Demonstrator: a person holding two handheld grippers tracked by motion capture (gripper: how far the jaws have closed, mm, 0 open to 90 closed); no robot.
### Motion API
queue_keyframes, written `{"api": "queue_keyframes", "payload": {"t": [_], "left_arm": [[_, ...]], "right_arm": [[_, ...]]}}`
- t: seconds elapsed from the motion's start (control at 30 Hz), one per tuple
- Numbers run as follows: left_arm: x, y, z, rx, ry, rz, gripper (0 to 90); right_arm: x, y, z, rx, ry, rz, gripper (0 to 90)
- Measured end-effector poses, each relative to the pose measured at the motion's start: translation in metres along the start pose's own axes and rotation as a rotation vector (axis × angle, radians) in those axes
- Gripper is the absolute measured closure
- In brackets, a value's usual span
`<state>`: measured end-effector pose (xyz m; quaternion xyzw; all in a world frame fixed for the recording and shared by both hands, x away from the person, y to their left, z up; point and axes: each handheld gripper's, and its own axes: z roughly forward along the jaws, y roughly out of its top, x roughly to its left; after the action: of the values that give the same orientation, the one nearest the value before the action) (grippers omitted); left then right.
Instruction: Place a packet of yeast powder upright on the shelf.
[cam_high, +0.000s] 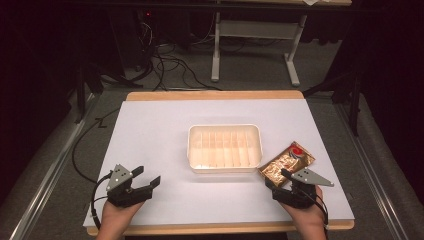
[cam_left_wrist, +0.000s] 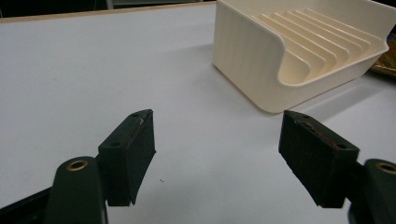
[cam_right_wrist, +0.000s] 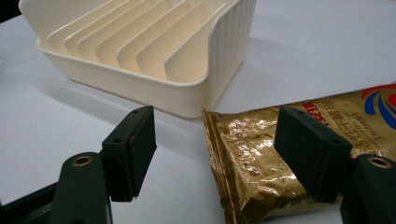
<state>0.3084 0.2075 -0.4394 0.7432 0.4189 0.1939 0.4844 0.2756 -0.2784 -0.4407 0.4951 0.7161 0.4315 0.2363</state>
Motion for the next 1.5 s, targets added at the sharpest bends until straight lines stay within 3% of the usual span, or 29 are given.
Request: {"api": "queue_keyframes", "payload": {"t": [0.33,0.57,0.67,0.8,0.9,1.0,1.27,1.5], "left_arm": [[-0.002,0.002,0.002,-0.012,-0.019,-0.003,27.5],[-0.01,0.009,0.016,-0.015,-0.054,0.013,30.0],[-0.016,0.015,0.027,-0.022,-0.076,0.029,30.0],[-0.017,0.018,0.034,-0.016,-0.09,0.034,30.0],[-0.019,0.021,0.039,-0.016,-0.099,0.055,30.0],[-0.02,0.02,0.035,-0.015,-0.1,0.072,30.0],[-0.007,0.01,0.008,-0.051,-0.071,0.027,30.1],[0.003,0.001,-0.018,-0.075,-0.019,-0.019,30.3]], "right_arm": [[-0.001,-0.002,-0.004,0.002,-0.006,0.0,30.0],[-0.008,-0.01,-0.016,0.001,-0.035,0.024,30.7],[-0.01,-0.017,-0.024,0.026,-0.032,0.037,39.9],[-0.009,-0.021,-0.025,0.045,-0.028,0.035,44.9],[-0.008,-0.025,-0.02,0.079,-0.021,0.01,48.3],[-0.007,-0.022,-0.014,0.084,-0.015,-0.004,50.0],[0.001,-0.013,0.006,0.121,-0.012,-0.038,48.9],[0.003,-0.003,0.036,0.163,-0.079,-0.109,43.5]]}}
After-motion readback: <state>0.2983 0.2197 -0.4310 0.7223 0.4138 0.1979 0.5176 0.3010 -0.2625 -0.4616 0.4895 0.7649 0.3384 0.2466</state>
